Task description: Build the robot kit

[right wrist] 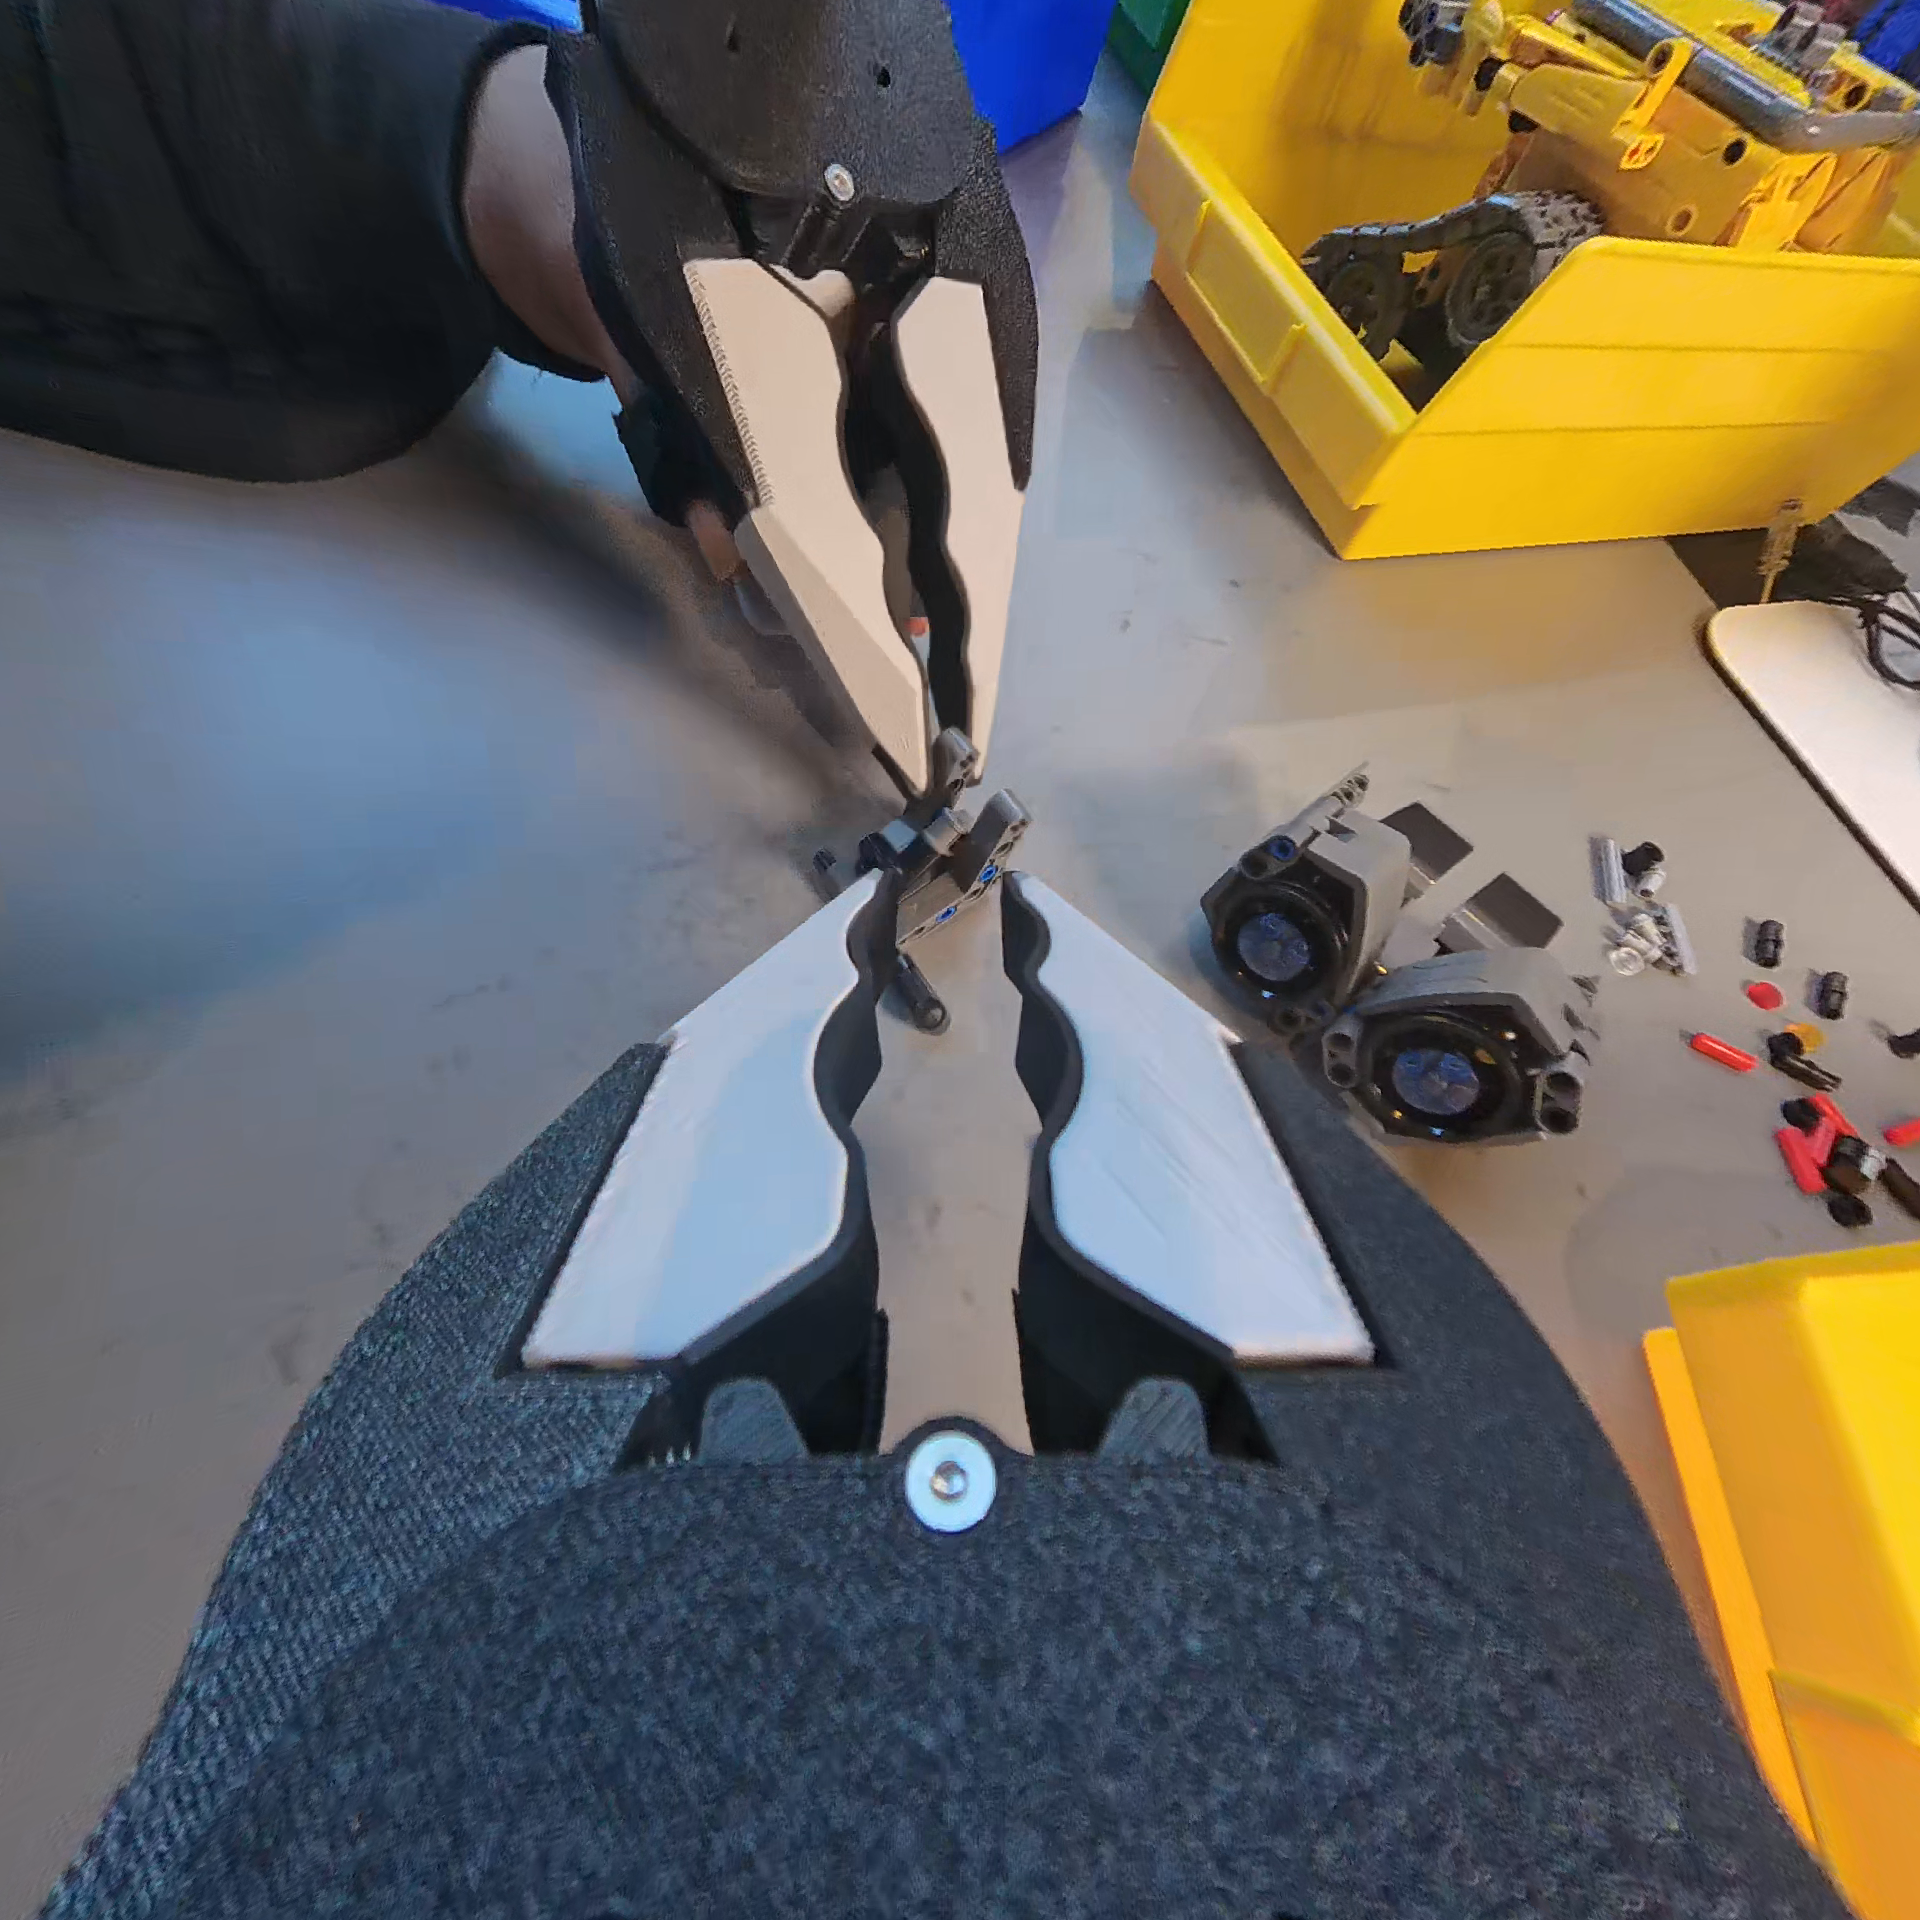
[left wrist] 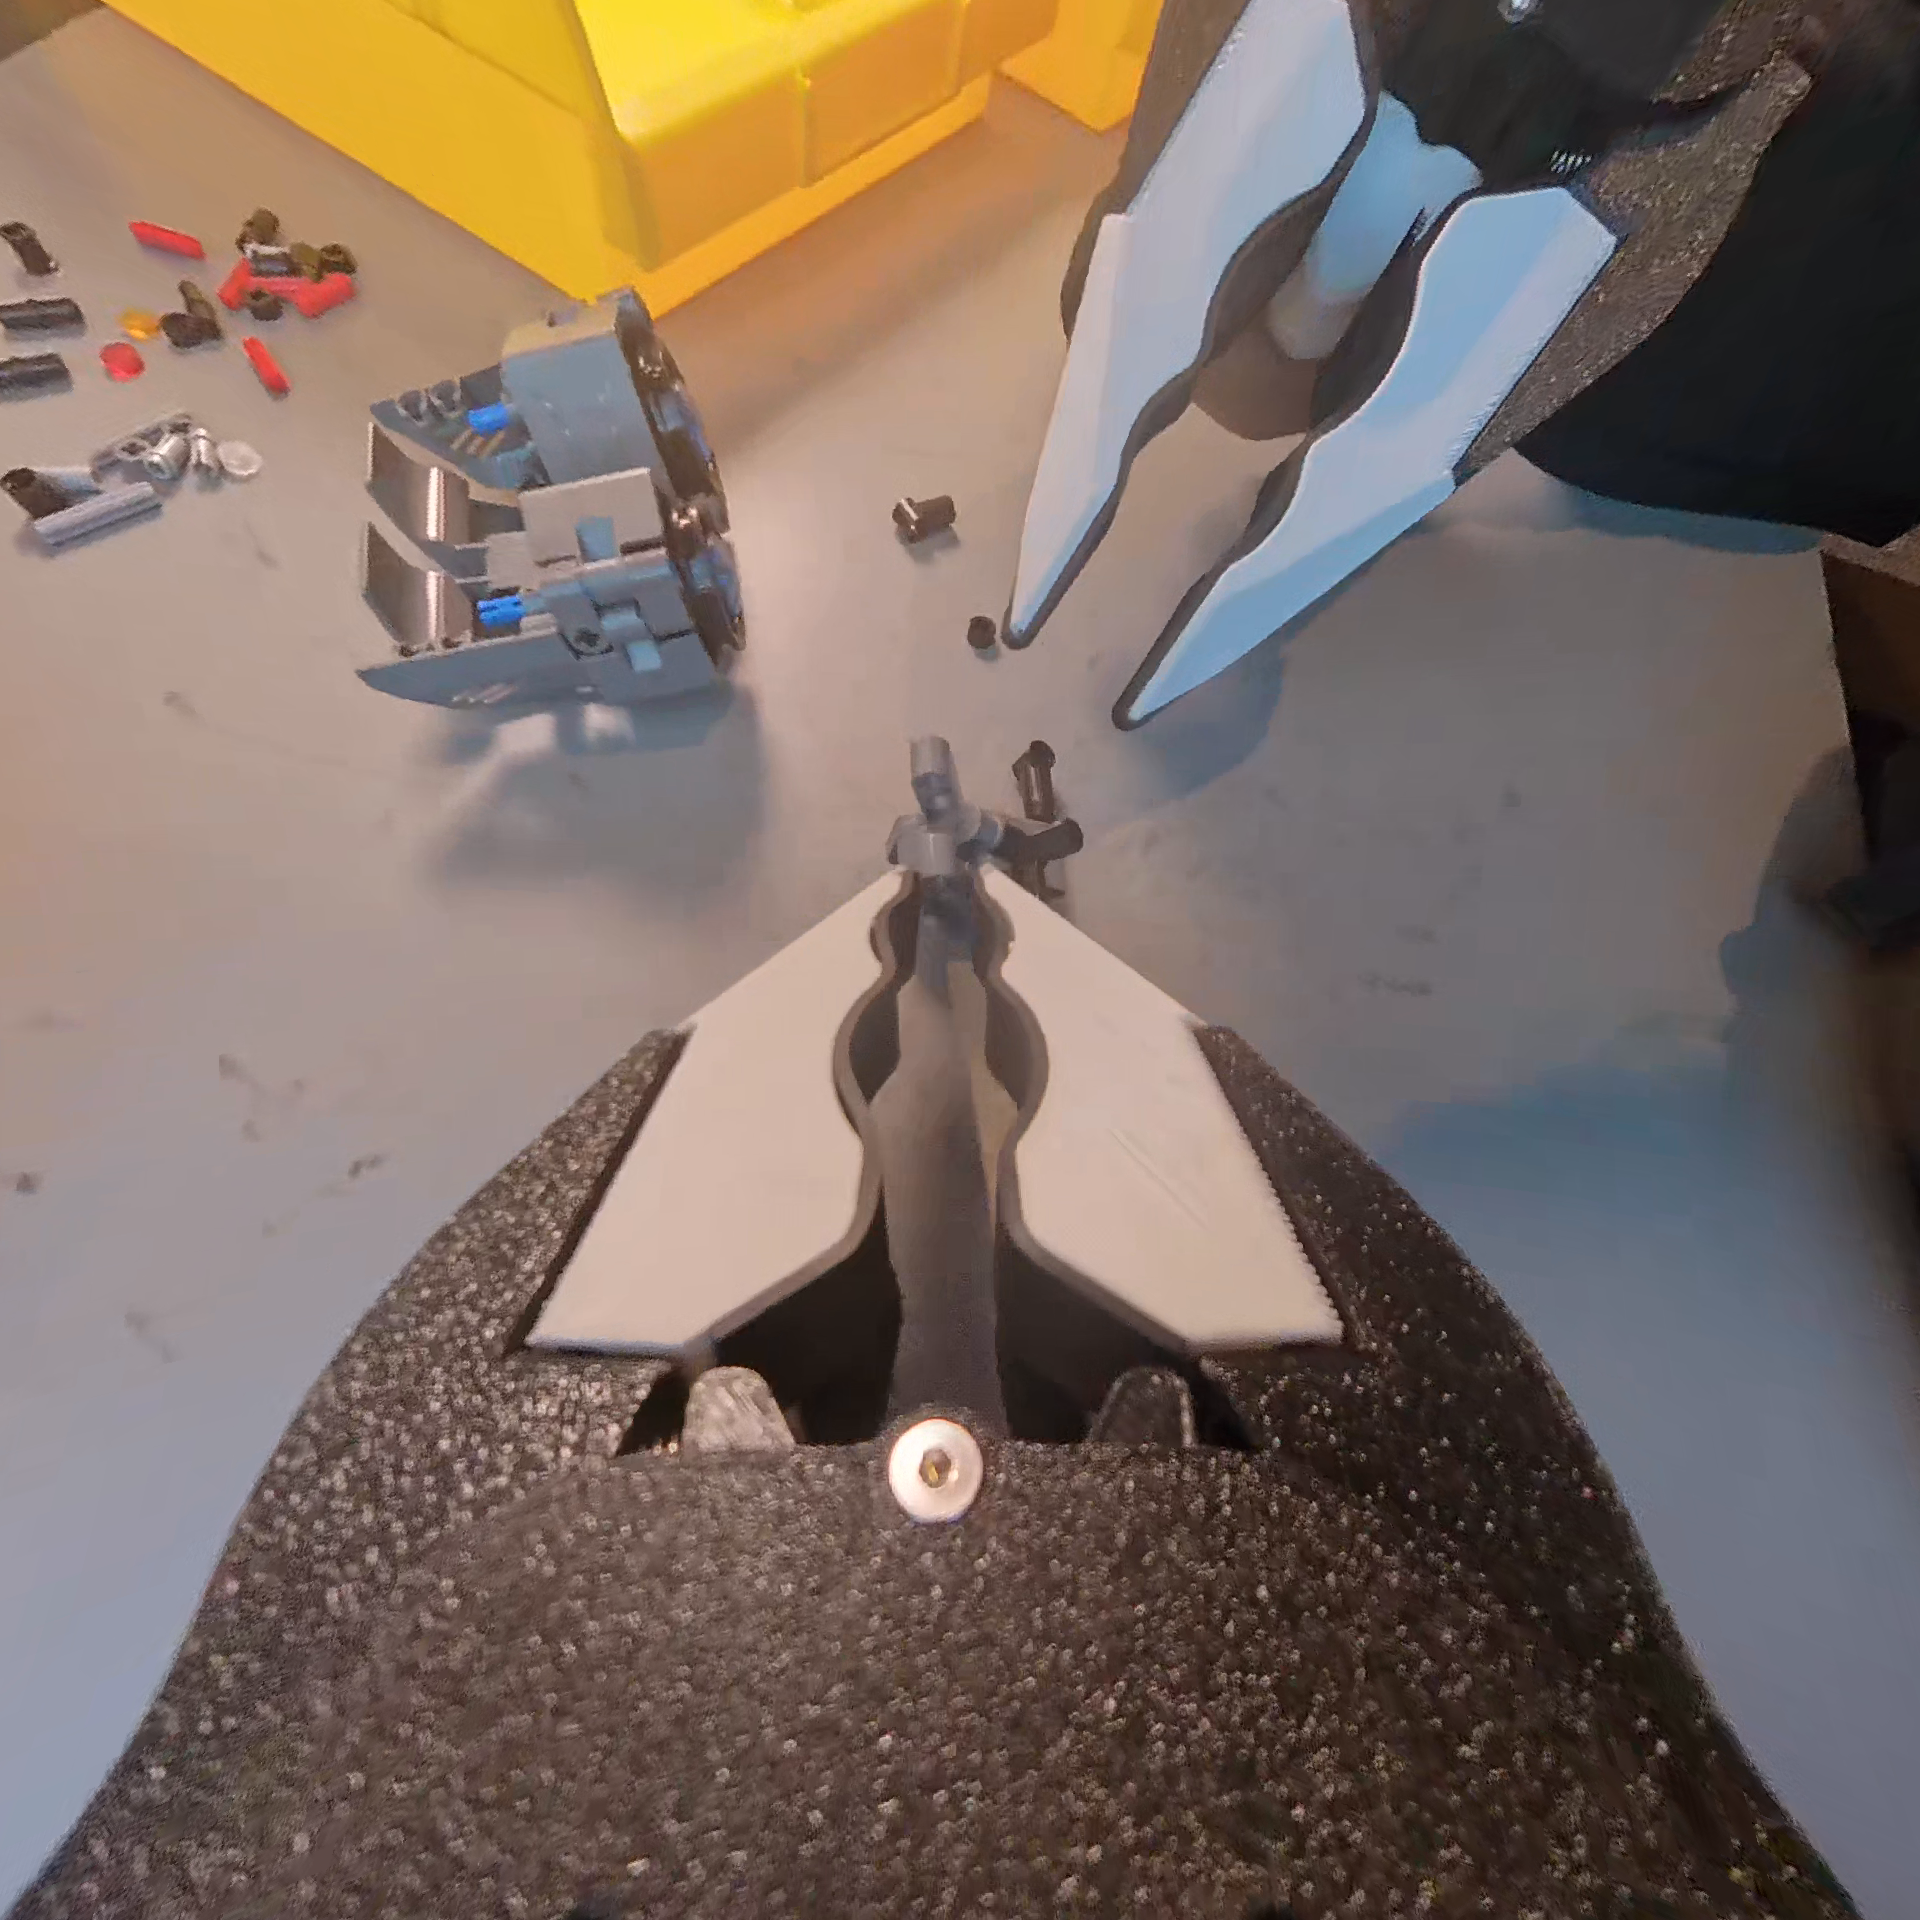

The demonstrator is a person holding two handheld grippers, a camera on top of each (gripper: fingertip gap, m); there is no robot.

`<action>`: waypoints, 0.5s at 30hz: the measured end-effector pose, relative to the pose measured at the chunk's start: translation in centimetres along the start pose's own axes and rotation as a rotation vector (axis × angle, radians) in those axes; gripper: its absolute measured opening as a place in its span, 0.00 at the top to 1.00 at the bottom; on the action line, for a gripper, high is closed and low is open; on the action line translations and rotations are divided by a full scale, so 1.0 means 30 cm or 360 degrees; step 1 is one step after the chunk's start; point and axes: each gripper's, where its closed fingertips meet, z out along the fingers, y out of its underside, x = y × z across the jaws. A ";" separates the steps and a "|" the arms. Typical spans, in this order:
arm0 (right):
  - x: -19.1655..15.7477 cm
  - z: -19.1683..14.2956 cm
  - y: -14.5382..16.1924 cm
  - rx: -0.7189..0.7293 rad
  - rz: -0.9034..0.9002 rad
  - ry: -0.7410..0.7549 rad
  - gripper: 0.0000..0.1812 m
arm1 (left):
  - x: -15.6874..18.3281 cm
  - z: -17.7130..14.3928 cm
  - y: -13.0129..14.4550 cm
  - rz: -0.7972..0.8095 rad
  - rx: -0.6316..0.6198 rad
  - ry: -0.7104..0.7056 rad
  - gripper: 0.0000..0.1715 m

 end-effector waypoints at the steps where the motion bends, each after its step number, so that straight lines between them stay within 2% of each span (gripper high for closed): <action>1: -0.002 0.003 0.005 -0.0011 -0.0007 -0.0002 0.90 | 0.003 0.002 -0.002 0.0016 0.0000 0.0006 0.95; 4: -0.008 0.010 0.014 -0.0028 -0.0015 -0.0011 0.90 | -0.018 -0.017 -0.019 0.0091 0.0041 -0.0054 0.96; 10: -0.015 -0.001 -0.011 0.0043 0.0019 -0.0035 0.90 | -0.050 -0.068 -0.049 0.0402 0.0143 -0.0248 0.96; 15: -0.030 0.004 -0.013 0.0036 -0.0002 -0.0046 0.90 | -0.029 -0.042 -0.025 0.0390 0.0086 -0.0168 0.96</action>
